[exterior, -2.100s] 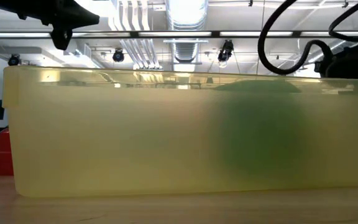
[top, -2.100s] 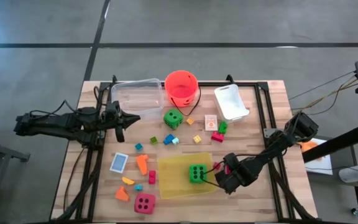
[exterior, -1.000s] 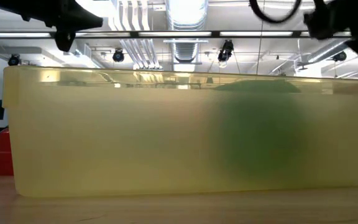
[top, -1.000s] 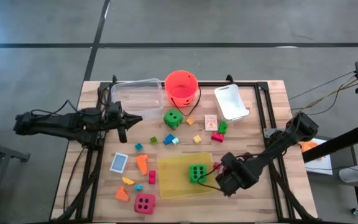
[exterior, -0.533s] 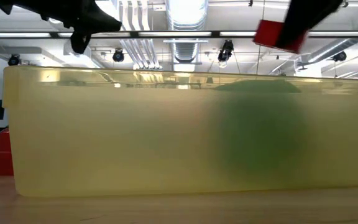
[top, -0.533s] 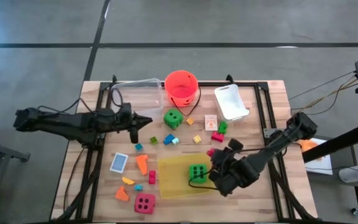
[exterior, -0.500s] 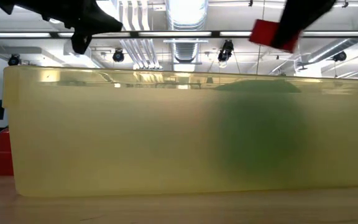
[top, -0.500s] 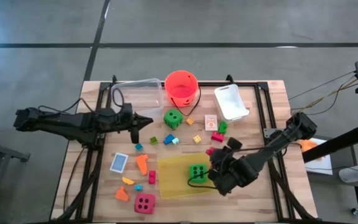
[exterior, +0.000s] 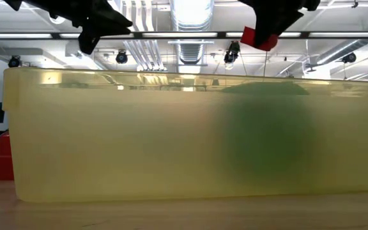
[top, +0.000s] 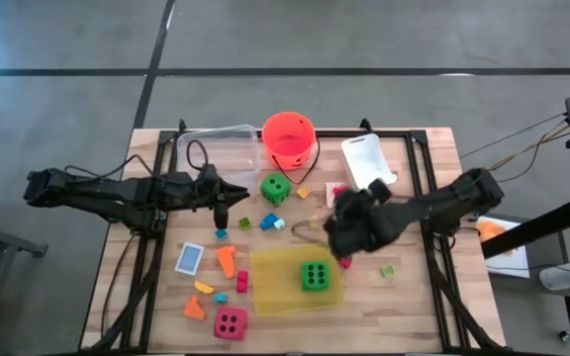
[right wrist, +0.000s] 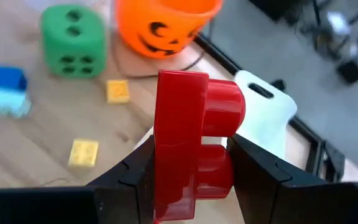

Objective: Pick & Place Toys
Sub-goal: Put the red game piece into the white bin, then put the orange playing card box into the transparent bin

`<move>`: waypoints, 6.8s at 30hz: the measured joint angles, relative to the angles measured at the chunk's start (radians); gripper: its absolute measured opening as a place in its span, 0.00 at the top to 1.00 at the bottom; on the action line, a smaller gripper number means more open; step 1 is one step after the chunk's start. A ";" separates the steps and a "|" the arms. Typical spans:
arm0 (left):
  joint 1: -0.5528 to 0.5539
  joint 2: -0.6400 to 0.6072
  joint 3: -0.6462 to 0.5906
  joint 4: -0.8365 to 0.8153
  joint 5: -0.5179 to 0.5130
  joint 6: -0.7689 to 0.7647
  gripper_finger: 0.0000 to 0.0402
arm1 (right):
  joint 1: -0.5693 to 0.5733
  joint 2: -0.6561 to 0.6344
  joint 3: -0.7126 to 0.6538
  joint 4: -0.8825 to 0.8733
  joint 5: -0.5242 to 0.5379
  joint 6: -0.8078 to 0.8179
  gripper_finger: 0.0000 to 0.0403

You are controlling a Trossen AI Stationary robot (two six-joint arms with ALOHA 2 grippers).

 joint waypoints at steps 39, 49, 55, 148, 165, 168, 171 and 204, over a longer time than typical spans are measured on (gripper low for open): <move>0.000 -0.038 0.000 -0.072 -0.001 0.096 0.81 | -1.019 0.029 -0.286 0.424 -0.666 -0.668 0.62; 0.000 -0.043 0.000 -0.073 -0.001 0.098 0.81 | -1.049 0.091 -0.327 0.562 -0.737 -0.697 0.62; 0.000 -0.043 0.000 -0.082 -0.001 0.095 0.81 | -1.078 0.087 -0.378 0.620 -0.747 -0.693 0.62; 0.000 -0.043 0.000 -0.097 -0.001 0.095 0.81 | -0.821 -0.200 -0.399 0.516 -0.740 -0.482 0.26; 0.000 -0.043 0.000 -0.097 -0.001 0.087 0.81 | -0.542 -0.170 -0.366 0.712 -0.772 -0.290 0.28; 0.000 -0.043 -0.001 -0.097 -0.001 0.085 0.81 | -0.541 -0.159 -0.366 0.722 -0.819 -0.276 0.28; 0.000 -0.043 -0.001 -0.097 -0.001 0.084 0.81 | -0.541 -0.146 -0.367 0.711 -0.819 -0.251 0.28; 0.000 -0.043 -0.001 -0.098 -0.001 0.087 0.81 | -0.537 0.078 -0.370 0.675 -0.735 -0.205 0.05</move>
